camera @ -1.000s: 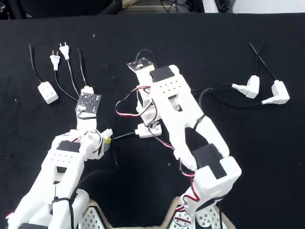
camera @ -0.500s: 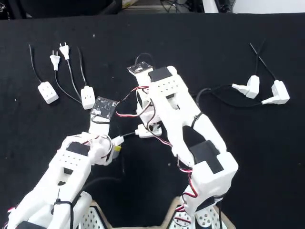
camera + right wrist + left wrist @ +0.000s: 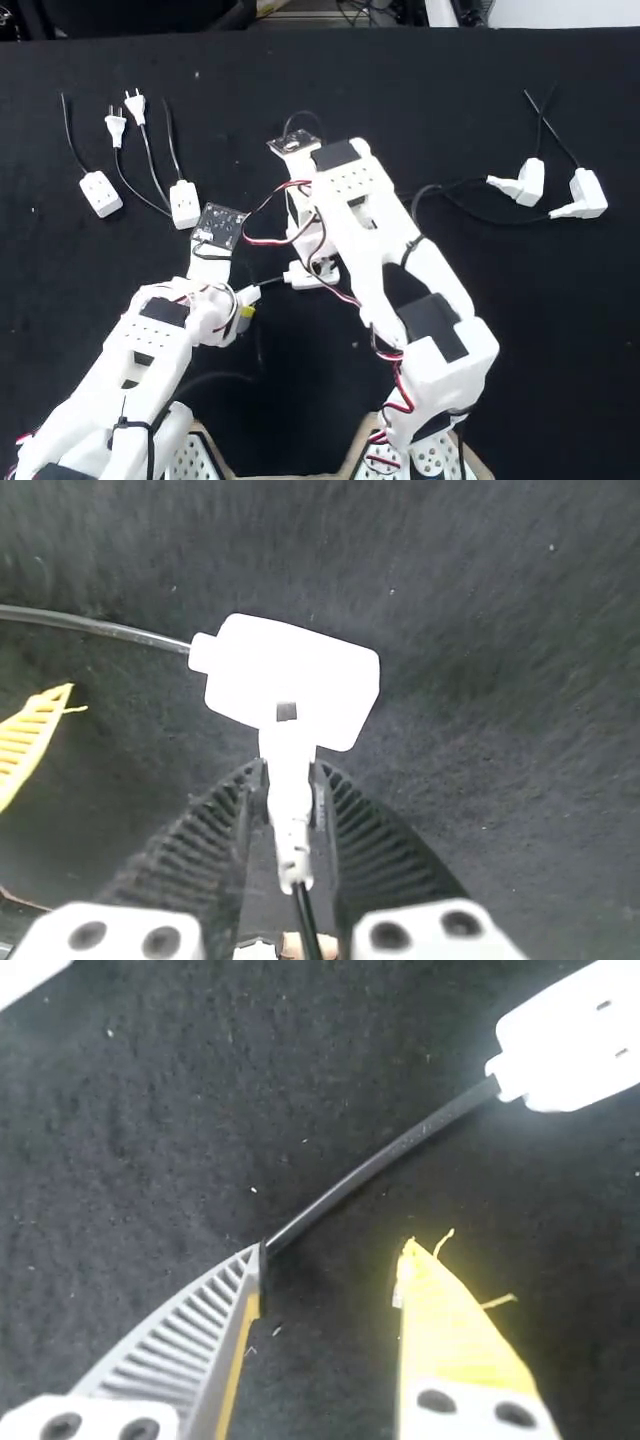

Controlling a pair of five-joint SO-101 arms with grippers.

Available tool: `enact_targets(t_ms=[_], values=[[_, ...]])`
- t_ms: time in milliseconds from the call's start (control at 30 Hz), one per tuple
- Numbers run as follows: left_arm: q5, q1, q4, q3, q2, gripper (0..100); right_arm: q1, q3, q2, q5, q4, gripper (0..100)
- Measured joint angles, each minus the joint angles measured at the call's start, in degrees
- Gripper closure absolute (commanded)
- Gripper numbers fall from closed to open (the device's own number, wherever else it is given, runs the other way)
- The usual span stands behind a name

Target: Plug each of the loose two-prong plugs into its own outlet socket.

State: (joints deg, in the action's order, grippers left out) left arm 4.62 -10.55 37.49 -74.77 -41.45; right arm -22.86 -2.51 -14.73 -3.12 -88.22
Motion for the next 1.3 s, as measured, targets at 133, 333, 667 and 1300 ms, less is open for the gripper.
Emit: enact_targets(t_ms=[133, 333, 667, 1300], values=[[0.0, 0.0, 0.0, 0.0, 0.0, 78, 0.0, 2.11, -0.35, 0.0, -3.08, 98.8], [0.0, 0.0, 0.0, 0.0, 0.0, 78, 0.0, 8.53, -0.35, 0.0, -10.46, 98.8], [0.0, 4.48, 2.99, 0.0, -3.6, 78, -0.26, 7.65, 0.44, 0.0, -10.73, 98.8], [-0.26, -0.18, -14.86, -2.9, -11.34, 78, 5.36, -14.77, 25.67, 0.0, -0.62, 98.8]])
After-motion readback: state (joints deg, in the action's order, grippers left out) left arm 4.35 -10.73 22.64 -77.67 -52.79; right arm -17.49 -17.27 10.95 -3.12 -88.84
